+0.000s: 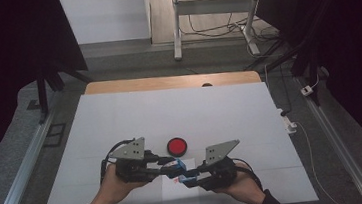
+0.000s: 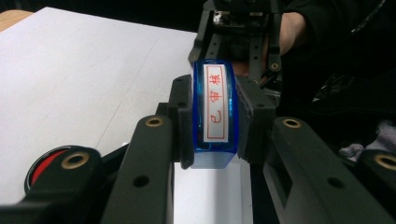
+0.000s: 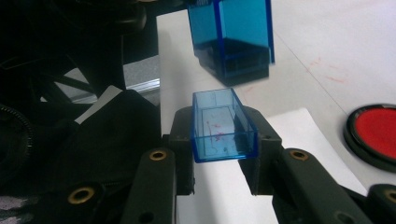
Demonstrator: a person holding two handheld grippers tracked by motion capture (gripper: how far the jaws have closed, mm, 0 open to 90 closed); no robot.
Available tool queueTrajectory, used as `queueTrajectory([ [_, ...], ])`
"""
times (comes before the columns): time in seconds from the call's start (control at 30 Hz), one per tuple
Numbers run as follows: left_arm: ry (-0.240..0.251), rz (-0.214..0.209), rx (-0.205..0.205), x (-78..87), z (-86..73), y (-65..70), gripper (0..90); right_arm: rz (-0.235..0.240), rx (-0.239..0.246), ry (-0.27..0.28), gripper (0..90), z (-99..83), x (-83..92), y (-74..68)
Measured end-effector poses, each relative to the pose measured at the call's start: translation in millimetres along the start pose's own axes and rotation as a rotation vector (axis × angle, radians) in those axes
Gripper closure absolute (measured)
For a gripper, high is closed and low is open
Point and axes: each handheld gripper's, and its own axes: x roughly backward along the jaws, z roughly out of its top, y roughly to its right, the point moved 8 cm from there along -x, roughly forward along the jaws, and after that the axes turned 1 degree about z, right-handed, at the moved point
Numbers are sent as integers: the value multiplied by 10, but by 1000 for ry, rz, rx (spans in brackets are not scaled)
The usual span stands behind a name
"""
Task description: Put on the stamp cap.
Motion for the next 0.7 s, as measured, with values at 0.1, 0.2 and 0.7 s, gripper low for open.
queueTrajectory([
  [0.1, 0, -8, -8, -8, 1, 19, 703, 12, 14, -3, 693, 11, -51, 8],
  [0.2, -3, -13, -14, -18, 0, 29, 703, 26, 23, -3, 693, 19, -84, 9],
  [0.7, -4, -38, -34, -33, -4, 65, 703, 50, 44, -2, 694, 44, -141, 13],
])
